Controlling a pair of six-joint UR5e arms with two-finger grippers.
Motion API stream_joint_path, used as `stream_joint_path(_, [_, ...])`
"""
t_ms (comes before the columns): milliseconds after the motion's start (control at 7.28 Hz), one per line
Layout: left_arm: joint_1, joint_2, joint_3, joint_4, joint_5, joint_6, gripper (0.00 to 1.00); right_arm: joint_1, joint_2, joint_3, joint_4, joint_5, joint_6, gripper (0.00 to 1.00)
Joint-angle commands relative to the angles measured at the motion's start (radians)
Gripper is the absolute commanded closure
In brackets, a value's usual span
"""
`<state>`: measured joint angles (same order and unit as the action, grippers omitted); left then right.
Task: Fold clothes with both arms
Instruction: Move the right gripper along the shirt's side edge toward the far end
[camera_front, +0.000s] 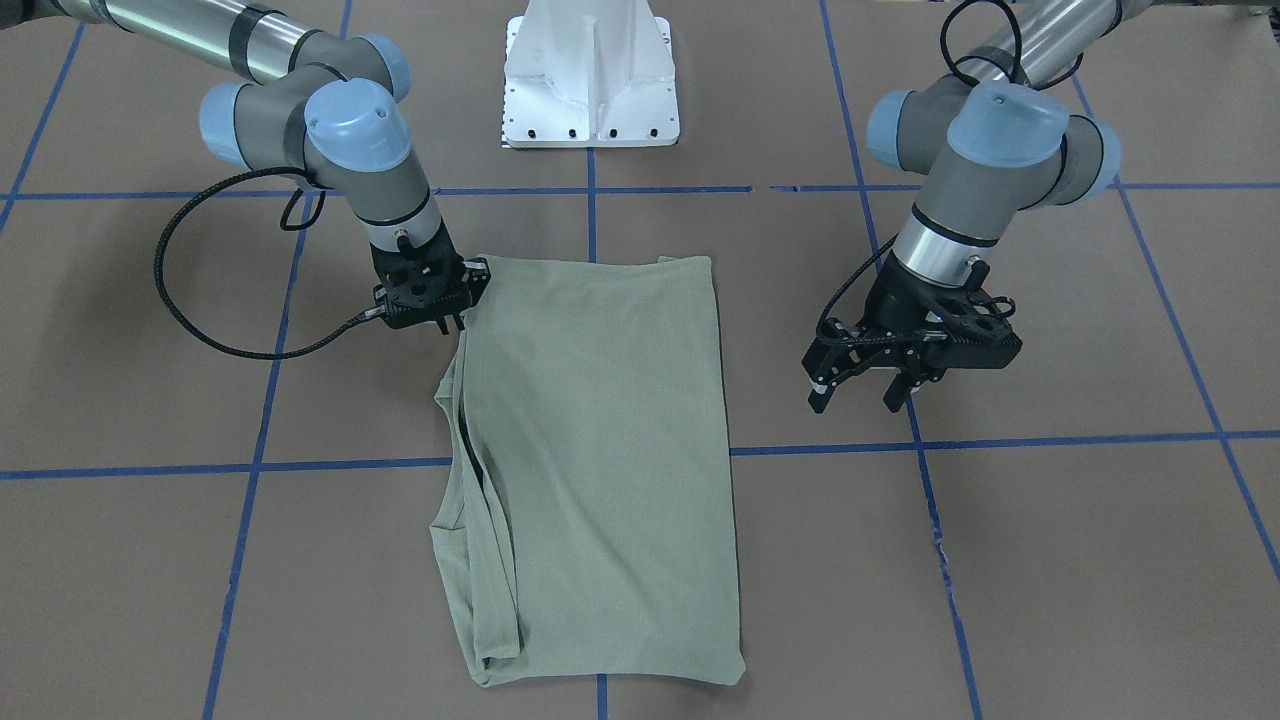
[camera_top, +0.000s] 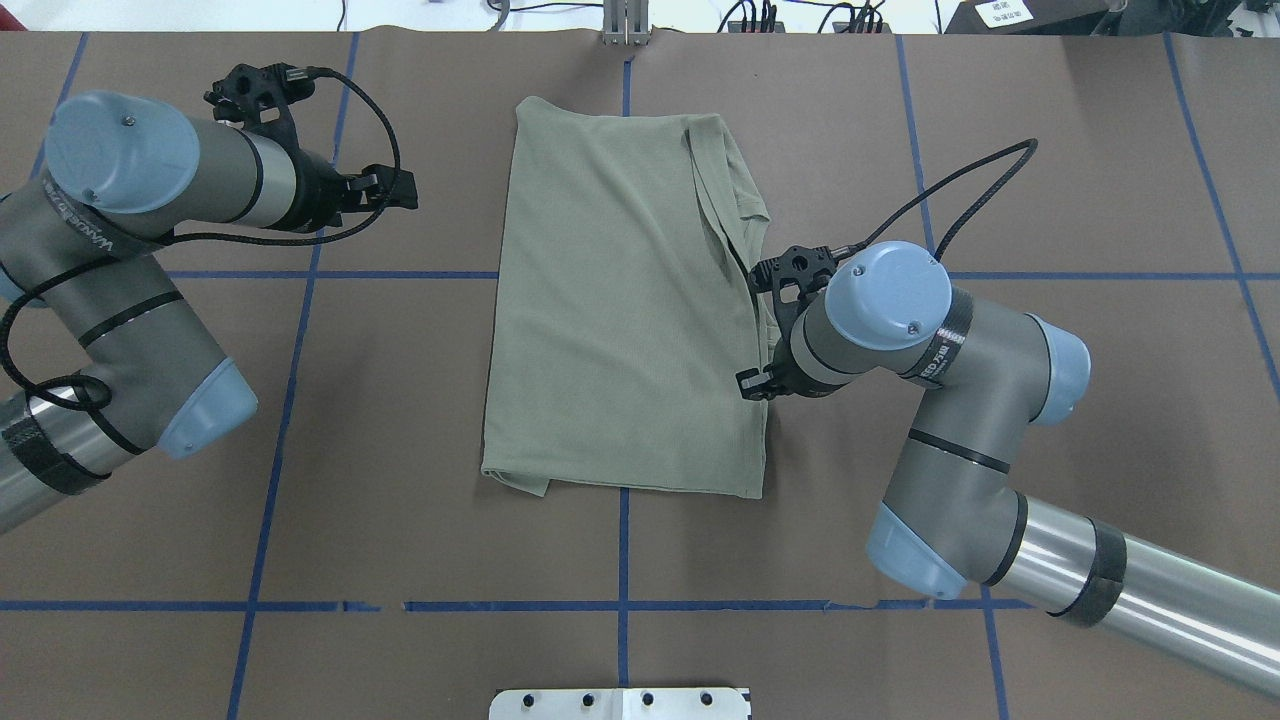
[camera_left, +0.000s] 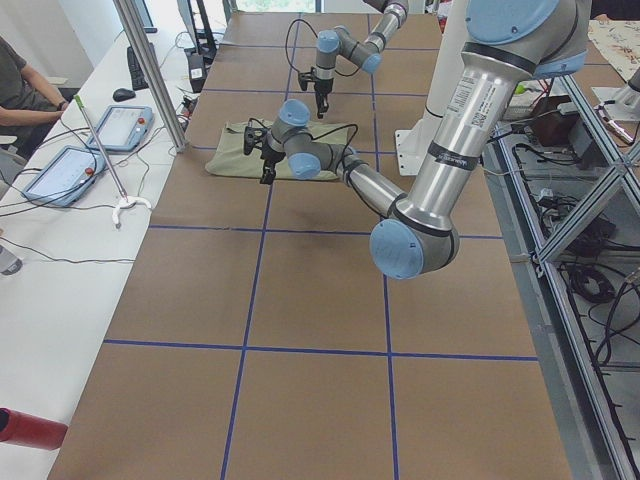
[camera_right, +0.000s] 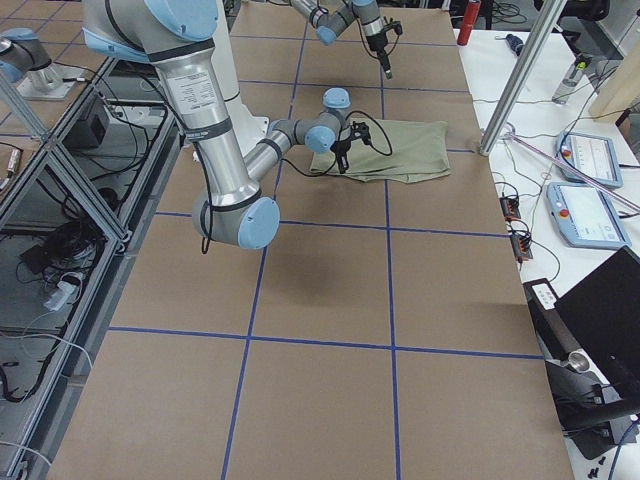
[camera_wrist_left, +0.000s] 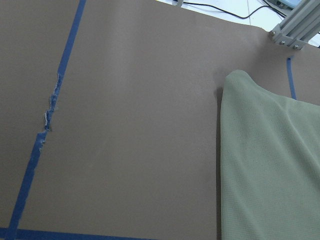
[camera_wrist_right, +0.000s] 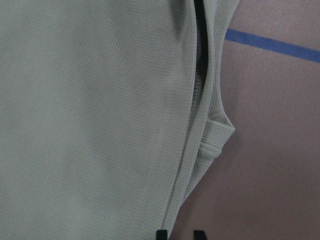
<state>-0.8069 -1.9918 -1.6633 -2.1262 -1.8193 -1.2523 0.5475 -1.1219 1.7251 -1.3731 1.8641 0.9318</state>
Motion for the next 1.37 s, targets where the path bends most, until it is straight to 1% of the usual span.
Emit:
stream_joint_path(0, [0.0,0.001,0.0,-0.001,0.0,0.001,0.0,0.017,-0.001,-0.001,0.0,-0.006,0.007,0.0])
stream_joint_path(275, [0.0,-0.001,-0.003,0.0,0.0,0.001,0.0,0.044,0.029,-0.015,0.0,-0.01,0.007,0.0])
stream_joint_path(549, [0.0,-0.004,-0.009,-0.001,0.0,0.001,0.0,0.072,0.162,-0.149,0.0,-0.042,-0.002,0.0])
stream_joint_path(824, [0.0,-0.008,-0.03,-0.001,0.0,-0.001,0.0,0.103,0.273,-0.282,0.002,-0.077,-0.031,0.0])
stream_joint_path(962, [-0.002,-0.004,-0.074,-0.001,0.0,-0.004,0.0,0.123,0.321,-0.351,0.002,-0.077,-0.072,0.0])
stream_joint_path(1099, [0.0,0.001,-0.105,0.0,0.0,-0.004,0.0,0.143,0.35,-0.417,0.006,-0.082,-0.106,0.0])
stream_joint_path(1236, [0.0,-0.008,-0.107,0.0,0.002,-0.009,0.0,0.158,0.353,-0.456,0.009,-0.097,-0.166,0.0])
